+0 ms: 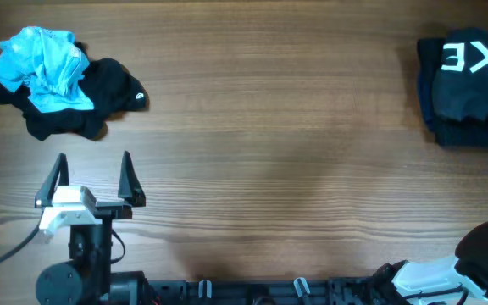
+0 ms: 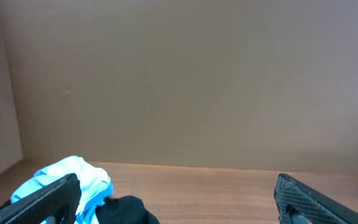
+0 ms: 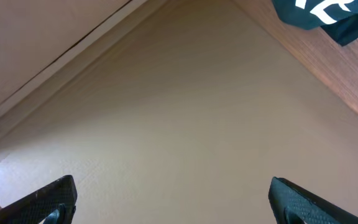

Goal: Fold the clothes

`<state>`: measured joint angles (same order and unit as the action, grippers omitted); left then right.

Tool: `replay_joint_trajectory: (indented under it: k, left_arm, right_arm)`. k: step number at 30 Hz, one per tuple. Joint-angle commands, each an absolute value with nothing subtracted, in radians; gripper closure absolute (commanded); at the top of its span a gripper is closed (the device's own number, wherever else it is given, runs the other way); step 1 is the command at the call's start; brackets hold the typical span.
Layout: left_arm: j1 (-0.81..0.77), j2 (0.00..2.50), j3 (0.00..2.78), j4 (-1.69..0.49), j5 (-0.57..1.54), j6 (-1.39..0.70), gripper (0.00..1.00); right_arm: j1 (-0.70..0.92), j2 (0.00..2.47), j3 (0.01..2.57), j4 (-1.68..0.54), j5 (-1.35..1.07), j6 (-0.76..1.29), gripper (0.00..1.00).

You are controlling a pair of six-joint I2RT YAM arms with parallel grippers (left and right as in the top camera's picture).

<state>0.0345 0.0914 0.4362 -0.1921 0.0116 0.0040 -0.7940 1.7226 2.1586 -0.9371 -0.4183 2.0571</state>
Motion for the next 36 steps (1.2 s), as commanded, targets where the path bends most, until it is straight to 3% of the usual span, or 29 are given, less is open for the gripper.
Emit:
replay_joint_trajectory:
  k: [1,7,25,36]
  left_arm:
    - [0.03,0.041,0.348,-0.121,0.011,0.014,0.0]
    - [0.03,0.025,0.233,-0.016,0.041,0.011,0.0]
    - [0.075,0.002,0.007,-0.019,0.093,0.012,0.0]
    - [0.075,0.003,0.006,-0.072,0.055,0.015,0.0]
  right_arm:
    - [-0.799,1.731,2.152,-0.937,-0.415,2.072,0.0]
    - [-0.799,1.731,2.152,-0.937,-0.415,2.071,0.0]
    - [-0.799,1.731,2.152,-0.937,-0.415,2.071,0.0]
    - [-0.799,1.731,2.152,-0.937,-0.415,2.071,0.0]
